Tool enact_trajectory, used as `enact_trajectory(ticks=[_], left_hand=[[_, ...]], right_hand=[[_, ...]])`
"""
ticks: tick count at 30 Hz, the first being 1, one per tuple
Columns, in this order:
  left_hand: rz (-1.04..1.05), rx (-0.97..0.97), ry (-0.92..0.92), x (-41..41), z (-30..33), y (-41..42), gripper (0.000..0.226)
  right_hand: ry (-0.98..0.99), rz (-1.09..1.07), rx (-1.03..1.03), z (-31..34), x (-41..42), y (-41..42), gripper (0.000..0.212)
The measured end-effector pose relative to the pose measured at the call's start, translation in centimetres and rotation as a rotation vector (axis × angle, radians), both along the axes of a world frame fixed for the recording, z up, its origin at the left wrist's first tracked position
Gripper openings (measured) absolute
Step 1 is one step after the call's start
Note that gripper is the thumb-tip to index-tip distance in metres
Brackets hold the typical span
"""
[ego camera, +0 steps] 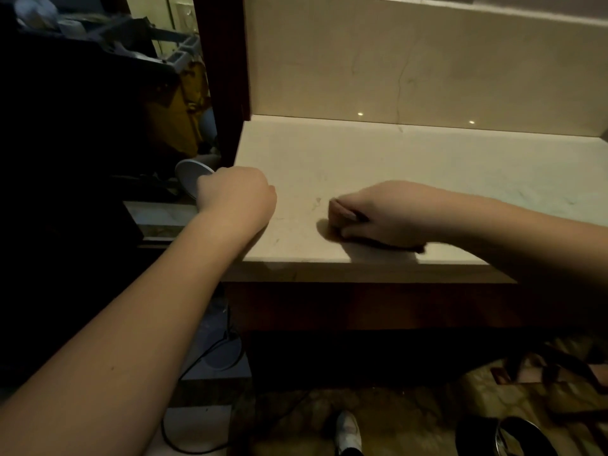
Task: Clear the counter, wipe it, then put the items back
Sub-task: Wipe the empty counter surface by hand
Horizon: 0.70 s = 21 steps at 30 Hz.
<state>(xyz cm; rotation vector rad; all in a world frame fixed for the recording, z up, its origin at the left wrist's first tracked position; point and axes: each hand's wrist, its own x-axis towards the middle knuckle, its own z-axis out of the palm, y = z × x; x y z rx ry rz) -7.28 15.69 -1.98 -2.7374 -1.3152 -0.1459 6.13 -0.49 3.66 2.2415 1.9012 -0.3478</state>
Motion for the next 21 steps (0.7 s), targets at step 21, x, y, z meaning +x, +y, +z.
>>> enact_trajectory(ticks=[21], left_hand=[[0.055, 0.056, 0.070, 0.4, -0.4, -0.3, 0.057]], right_hand=[[-0.082, 0.186, -0.116, 0.3, 6.0, 7.0, 0.010]])
